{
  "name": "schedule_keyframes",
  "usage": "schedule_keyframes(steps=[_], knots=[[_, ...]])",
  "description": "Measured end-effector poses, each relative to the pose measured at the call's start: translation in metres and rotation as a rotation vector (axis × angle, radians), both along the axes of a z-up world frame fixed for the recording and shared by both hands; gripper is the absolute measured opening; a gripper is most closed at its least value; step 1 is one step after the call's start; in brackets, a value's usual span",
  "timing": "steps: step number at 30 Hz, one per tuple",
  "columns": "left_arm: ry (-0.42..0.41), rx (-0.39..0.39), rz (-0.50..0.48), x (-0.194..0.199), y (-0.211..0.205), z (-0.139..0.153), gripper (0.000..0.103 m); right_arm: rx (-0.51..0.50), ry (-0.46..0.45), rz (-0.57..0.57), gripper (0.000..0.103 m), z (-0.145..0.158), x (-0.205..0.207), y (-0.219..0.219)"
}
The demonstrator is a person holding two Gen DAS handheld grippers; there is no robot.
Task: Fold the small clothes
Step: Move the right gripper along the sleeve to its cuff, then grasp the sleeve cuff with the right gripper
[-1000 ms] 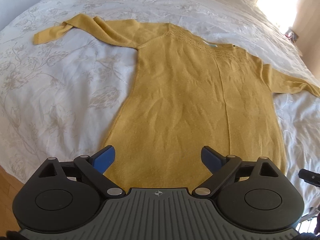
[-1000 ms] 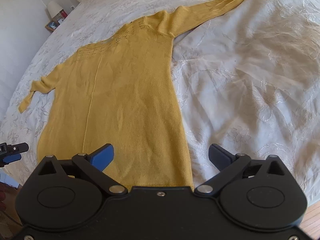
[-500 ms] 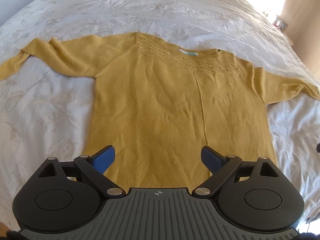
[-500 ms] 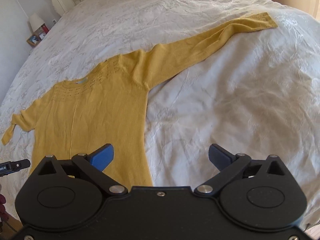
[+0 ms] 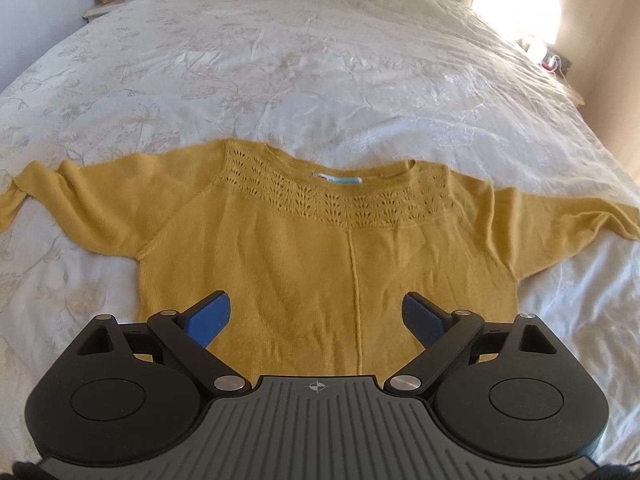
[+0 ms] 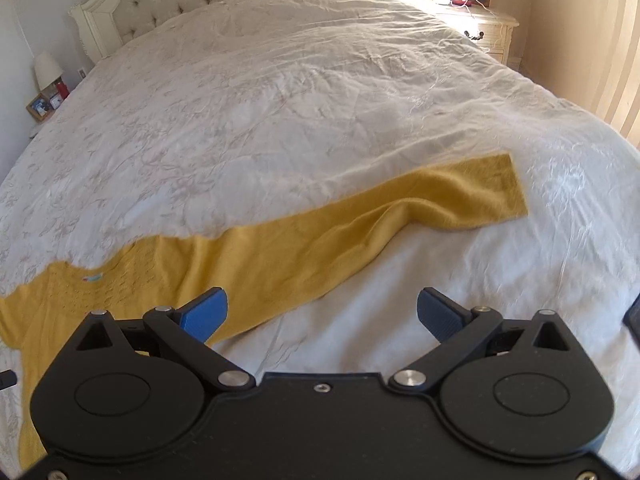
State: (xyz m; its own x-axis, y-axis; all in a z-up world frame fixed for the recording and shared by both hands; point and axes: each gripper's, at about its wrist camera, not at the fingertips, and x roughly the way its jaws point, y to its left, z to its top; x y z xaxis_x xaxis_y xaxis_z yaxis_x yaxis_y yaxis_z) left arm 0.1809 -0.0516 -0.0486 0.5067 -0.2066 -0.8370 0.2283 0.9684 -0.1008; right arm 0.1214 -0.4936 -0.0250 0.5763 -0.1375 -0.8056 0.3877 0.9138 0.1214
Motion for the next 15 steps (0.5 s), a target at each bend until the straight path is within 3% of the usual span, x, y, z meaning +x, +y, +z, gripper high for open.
schedule_keyframes(steps=[10,15], knots=[[0.026,0.046,0.126,-0.006,-0.022,0.004,0.094,-0.126,0.086,-0.071,0.102,-0.024,0.05,-0.118],[0.048,0.079,0.152,-0.01,-0.029,0.002,0.094,-0.079,0.144,-0.092,0.101,-0.051,0.061,-0.149]])
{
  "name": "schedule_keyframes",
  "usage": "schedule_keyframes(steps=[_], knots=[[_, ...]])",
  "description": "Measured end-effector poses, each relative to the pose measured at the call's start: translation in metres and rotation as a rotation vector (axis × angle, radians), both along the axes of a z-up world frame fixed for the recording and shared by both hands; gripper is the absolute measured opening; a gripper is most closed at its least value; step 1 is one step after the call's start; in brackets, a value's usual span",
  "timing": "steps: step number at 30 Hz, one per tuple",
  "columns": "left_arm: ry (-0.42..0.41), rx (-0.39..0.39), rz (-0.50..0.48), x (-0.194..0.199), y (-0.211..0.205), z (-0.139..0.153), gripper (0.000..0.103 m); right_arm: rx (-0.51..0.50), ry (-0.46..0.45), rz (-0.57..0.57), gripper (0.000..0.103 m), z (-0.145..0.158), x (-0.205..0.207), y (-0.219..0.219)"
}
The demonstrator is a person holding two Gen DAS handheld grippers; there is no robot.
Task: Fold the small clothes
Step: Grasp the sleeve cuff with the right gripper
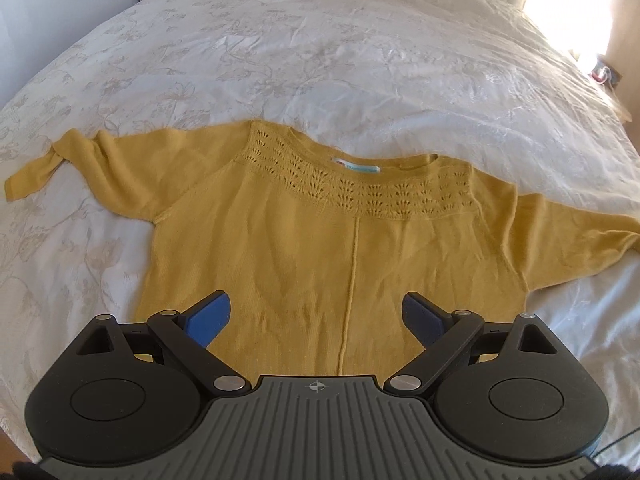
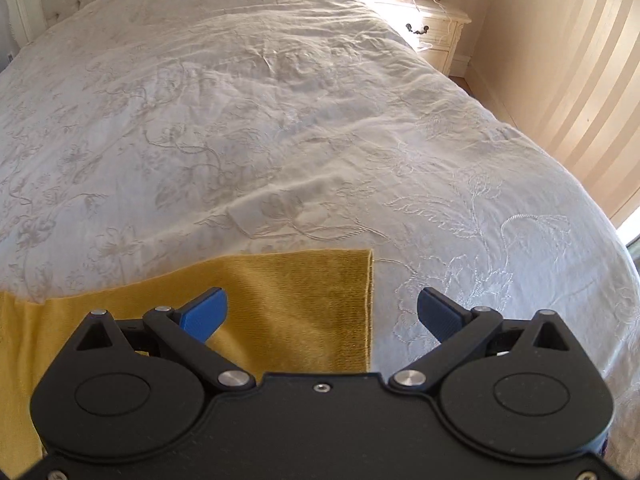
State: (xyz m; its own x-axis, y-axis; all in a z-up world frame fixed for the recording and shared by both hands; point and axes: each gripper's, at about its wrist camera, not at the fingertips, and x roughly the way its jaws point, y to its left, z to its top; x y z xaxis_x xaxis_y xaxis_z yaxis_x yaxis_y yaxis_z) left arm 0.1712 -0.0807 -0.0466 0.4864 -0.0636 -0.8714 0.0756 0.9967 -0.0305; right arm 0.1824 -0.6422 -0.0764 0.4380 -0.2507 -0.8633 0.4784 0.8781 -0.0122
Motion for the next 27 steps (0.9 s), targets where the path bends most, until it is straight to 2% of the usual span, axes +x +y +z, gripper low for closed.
schedule_keyframes(steps=[3,5,7,8,9,10,11,13,17,23,27], knots=[[0.009,0.019,-0.006,-0.001,-0.005,-0.001,0.094,0.115,-0.001,-0.034,0.1,-0.013,-0.002,-0.018],[0.014,0.034,-0.015,-0.001,-0.009,-0.001,0.094,0.113,-0.001,-0.05,0.093,-0.016,-0.004,-0.02],[0.016,0.044,-0.021,-0.003,-0.011,-0.002,0.094,0.06,0.025,-0.047,0.066,-0.016,-0.004,-0.019],[0.016,0.047,-0.024,-0.003,-0.011,-0.002,0.094,0.038,0.028,-0.033,0.061,-0.015,-0.004,-0.018],[0.018,0.05,-0.026,-0.004,-0.012,-0.003,0.094,0.032,0.022,-0.016,0.05,-0.013,-0.004,-0.017],[0.021,0.05,-0.028,-0.005,-0.012,-0.003,0.094,0.055,0.007,0.003,0.024,-0.011,-0.004,-0.019],[0.024,0.048,-0.031,-0.005,-0.013,-0.004,0.094,0.088,-0.005,0.01,0.014,-0.007,-0.004,-0.02],[0.025,0.042,-0.043,-0.006,-0.014,-0.005,0.094,0.14,-0.049,0.026,0.012,0.003,-0.006,-0.018],[0.009,0.041,-0.076,-0.005,-0.014,-0.004,0.094,0.149,-0.148,0.048,0.012,0.036,-0.008,-0.008],[-0.023,0.009,-0.11,-0.001,0.002,-0.002,0.094,0.161,-0.304,0.062,0.012,0.112,-0.011,0.014],[-0.022,-0.02,-0.127,0.006,0.023,-0.008,0.094,0.179,-0.365,0.101,0.012,0.157,-0.009,0.054]])
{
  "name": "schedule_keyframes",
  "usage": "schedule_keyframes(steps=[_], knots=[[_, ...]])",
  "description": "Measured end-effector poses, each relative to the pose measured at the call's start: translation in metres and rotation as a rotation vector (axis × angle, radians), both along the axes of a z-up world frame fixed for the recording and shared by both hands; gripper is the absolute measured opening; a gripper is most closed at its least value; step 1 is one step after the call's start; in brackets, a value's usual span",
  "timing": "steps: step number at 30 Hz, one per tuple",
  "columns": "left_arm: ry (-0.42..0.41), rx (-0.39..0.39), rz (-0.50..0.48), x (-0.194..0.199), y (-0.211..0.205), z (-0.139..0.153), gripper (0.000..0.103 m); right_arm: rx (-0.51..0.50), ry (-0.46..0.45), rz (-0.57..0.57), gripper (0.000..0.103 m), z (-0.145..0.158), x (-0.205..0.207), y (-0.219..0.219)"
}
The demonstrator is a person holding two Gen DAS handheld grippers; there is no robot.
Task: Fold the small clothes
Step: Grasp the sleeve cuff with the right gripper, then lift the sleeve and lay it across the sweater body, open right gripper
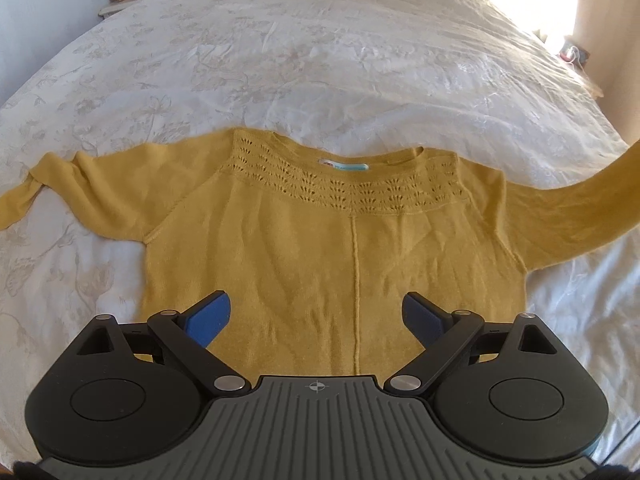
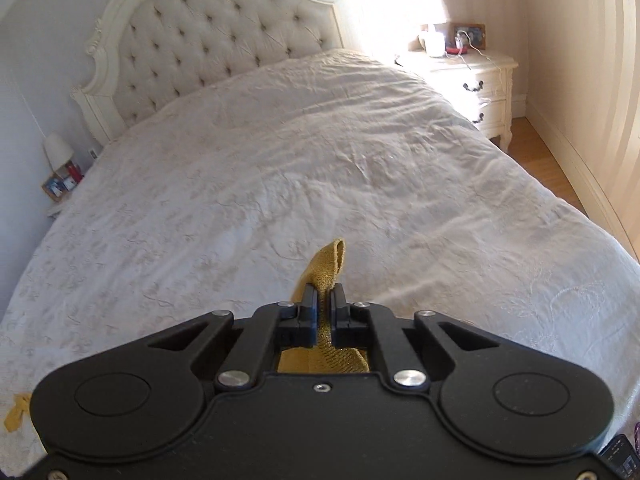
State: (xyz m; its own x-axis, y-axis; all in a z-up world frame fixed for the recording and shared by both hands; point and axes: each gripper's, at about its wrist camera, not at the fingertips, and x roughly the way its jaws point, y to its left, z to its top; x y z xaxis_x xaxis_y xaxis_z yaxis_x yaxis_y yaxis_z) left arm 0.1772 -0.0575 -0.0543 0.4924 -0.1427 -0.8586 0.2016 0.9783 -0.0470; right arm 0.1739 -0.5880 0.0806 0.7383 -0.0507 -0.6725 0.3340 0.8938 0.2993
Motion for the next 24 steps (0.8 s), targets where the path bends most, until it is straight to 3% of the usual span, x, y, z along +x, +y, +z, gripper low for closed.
schedule_keyframes(steps=[6,11,19,24], knots=[[0.007,-0.02,-0.021,0.008,0.047,-0.003,0.094,0.08,-0.042,0.084,0.012,0.029,0.021,0.09],[0.007,0.003,-0.045,0.016,0.092,-0.005,0.094,0.159,-0.075,0.184,0.012,0.022,0.048,0.182],[0.013,0.025,-0.041,0.03,0.163,-0.008,0.094,0.226,-0.026,0.337,0.012,-0.036,0.089,0.333],[0.028,0.028,-0.007,0.037,0.195,-0.012,0.094,0.217,0.037,0.397,0.012,-0.082,0.104,0.409]])
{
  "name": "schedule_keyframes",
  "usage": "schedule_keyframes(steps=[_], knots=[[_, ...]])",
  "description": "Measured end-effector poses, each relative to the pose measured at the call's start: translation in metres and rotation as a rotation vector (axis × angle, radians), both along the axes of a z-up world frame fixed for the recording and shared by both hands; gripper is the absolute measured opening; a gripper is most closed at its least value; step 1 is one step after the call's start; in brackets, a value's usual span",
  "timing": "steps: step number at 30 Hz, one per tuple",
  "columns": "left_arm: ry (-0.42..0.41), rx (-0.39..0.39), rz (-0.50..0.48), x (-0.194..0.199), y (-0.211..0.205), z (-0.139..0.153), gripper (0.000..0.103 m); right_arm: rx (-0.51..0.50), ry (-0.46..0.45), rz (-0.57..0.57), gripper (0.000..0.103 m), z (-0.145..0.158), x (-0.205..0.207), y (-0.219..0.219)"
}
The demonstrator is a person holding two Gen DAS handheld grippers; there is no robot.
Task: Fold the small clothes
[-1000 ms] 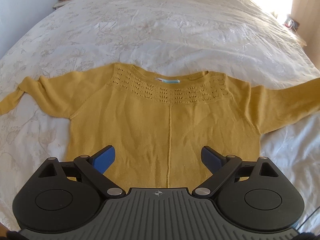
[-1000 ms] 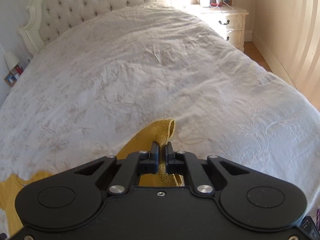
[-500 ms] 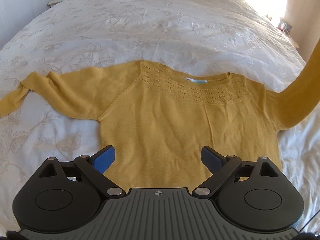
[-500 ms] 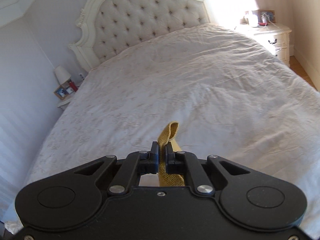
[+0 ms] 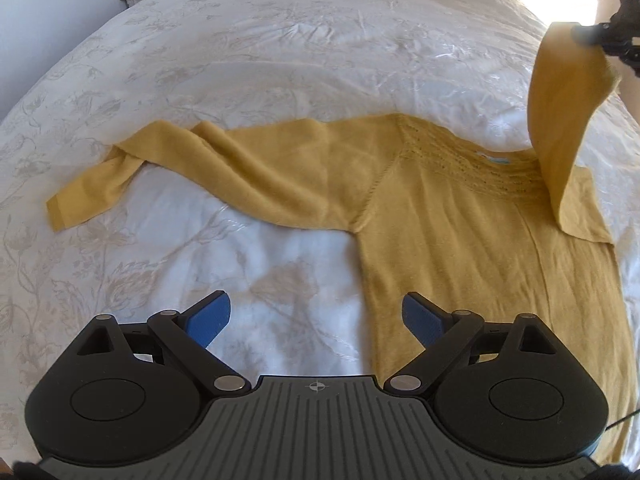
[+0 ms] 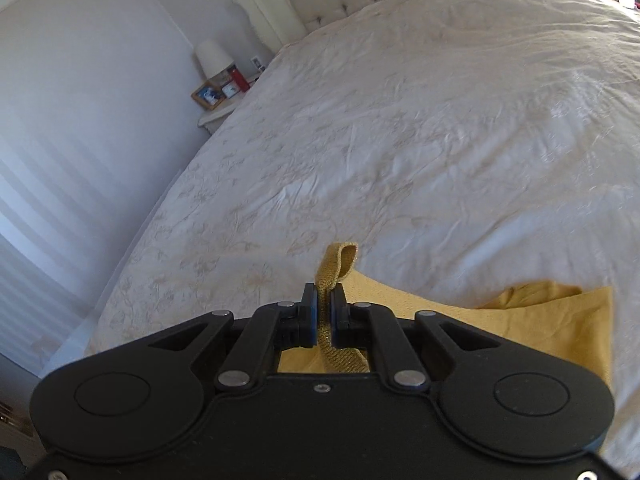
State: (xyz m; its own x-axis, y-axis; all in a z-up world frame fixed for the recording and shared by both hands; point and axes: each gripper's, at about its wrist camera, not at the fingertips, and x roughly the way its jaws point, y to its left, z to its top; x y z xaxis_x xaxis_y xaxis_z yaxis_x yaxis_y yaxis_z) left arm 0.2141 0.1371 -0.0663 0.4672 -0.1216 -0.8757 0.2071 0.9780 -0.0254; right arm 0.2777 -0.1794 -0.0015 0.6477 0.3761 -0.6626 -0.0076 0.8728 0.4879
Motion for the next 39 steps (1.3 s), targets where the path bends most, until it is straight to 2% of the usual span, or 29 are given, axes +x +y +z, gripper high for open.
schedule_keyframes(steps=[4,9,11,12,13,18,21,30,33,39], knots=[[0.001,0.013,0.016,0.002,0.012,-0.003,0.094,-0.025,0.037,0.04,0.015,-0.029,0.001,0.048],[0.003,-0.042,0.06,0.006,0.02,-0.005,0.094,-0.036,0.044,0.097,0.023,-0.055,-0.006,0.081],[-0.001,-0.066,0.058,0.01,0.018,-0.007,0.094,-0.037,0.034,0.111,0.039,-0.058,-0.015,0.078],[-0.003,-0.077,0.053,0.013,0.016,-0.008,0.094,-0.037,0.029,0.112,0.053,-0.061,-0.017,0.079],[-0.005,-0.086,0.049,0.015,0.014,-0.008,0.094,-0.037,0.029,0.111,0.058,-0.063,-0.02,0.075],[-0.012,-0.148,0.009,0.038,-0.01,-0.009,0.094,-0.1,0.056,0.068,0.057,-0.071,-0.044,0.039],[-0.024,-0.154,-0.044,0.057,-0.033,-0.014,0.094,-0.139,0.076,0.03,0.057,-0.076,-0.061,0.013],[0.024,-0.18,-0.147,0.084,-0.092,-0.048,0.093,-0.149,0.143,-0.078,0.057,-0.092,-0.097,-0.044],[0.065,-0.198,-0.133,0.09,-0.097,-0.062,0.093,-0.136,0.157,-0.095,0.057,-0.098,-0.101,-0.053],[0.152,-0.249,-0.032,0.107,-0.091,-0.086,0.091,-0.093,0.185,-0.114,0.058,-0.115,-0.095,-0.063]])
